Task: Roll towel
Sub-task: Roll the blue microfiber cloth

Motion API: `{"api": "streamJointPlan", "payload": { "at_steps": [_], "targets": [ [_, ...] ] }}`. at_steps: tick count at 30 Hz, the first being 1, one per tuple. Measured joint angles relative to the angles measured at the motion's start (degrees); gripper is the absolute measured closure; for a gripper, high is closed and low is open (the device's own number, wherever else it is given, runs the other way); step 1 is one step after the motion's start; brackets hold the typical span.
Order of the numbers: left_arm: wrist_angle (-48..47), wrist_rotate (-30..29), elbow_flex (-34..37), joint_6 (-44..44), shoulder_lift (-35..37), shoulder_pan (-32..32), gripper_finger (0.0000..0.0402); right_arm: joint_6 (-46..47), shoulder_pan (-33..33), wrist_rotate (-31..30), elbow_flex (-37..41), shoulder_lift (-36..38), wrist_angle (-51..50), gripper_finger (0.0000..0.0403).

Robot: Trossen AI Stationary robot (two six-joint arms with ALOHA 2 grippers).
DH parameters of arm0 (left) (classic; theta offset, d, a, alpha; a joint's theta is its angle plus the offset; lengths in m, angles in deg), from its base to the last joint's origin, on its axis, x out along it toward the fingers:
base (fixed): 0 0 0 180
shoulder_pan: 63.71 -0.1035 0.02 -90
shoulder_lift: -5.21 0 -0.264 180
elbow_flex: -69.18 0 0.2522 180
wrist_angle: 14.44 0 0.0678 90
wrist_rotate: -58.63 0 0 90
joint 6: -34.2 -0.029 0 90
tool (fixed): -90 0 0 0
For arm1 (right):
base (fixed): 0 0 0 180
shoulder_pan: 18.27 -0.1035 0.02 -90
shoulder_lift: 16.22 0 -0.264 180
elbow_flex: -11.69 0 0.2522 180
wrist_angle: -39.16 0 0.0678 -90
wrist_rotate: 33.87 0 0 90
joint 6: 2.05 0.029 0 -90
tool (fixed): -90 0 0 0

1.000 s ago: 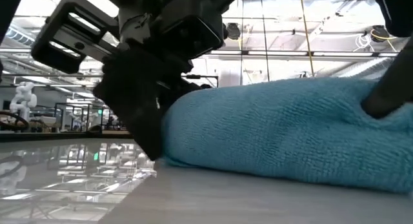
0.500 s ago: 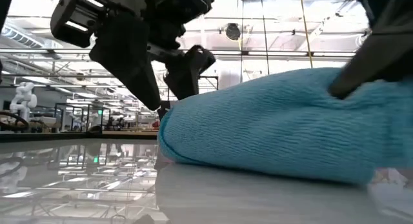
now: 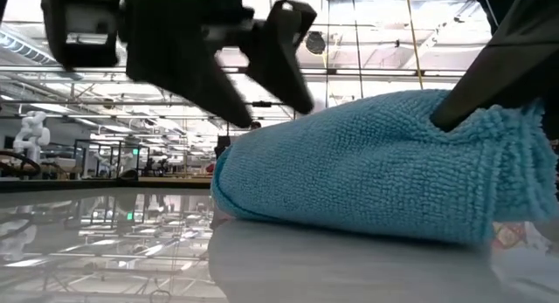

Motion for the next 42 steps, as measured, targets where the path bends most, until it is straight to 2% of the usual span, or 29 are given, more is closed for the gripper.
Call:
{"api": "streamJointPlan", "payload": {
  "at_steps": [6,14,17,22,23,25,31,34,38,42],
  "targets": [
    [-2.0,5.4,0.0,-1.4,-3.4,-1.3,0.0153,0.5,0.0,0.0,0.0,0.0,0.2,0.0383],
    [-3.0,7.9,-0.2,0.2,-7.0,-1.6,0.0166,0.9,0.0,-0.1,0.0,0.0,0.2,0.0383],
    [-2.8,8.3,-0.2,0.2,-7.1,-1.7,0.0212,0.0,0.0,-0.7,0.0,0.0,0.4,0.0383],
    [-2.5,10.9,-0.2,0.2,-7.2,-3.0,0.0341,-4.8,-0.4,-1.5,0.0,0.0,0.5,0.0362],
    [-2.7,12.2,-0.2,0.3,-7.2,-3.3,0.0365,-6.6,-0.5,-1.6,0.0,0.0,0.5,0.0351],
    [-3.1,15.2,-0.2,1.3,-7.3,-4.0,0.0382,-10.4,-1.0,-1.5,0.0,0.0,0.5,0.0323],
    [-5.9,29.7,0.0,8.6,-7.4,-7.1,0.0369,-24.0,-3.2,-1.1,-0.5,0.0,-0.3,0.0216],
    [-6.5,35.5,0.1,12.1,-7.5,-8.7,0.0373,-34.9,-3.9,-1.1,-2.3,0.0,-0.8,0.0174],
    [-6.4,39.2,0.1,15.8,-7.6,-10.6,0.0374,-53.2,-3.4,-1.5,-5.3,0.0,-3.3,0.0151],
    [-6.5,39.6,0.1,18.7,-7.6,-12.1,0.0375,-63.2,-0.9,-2.1,-8.3,0.0,-10.9,0.015]
  ]
}}
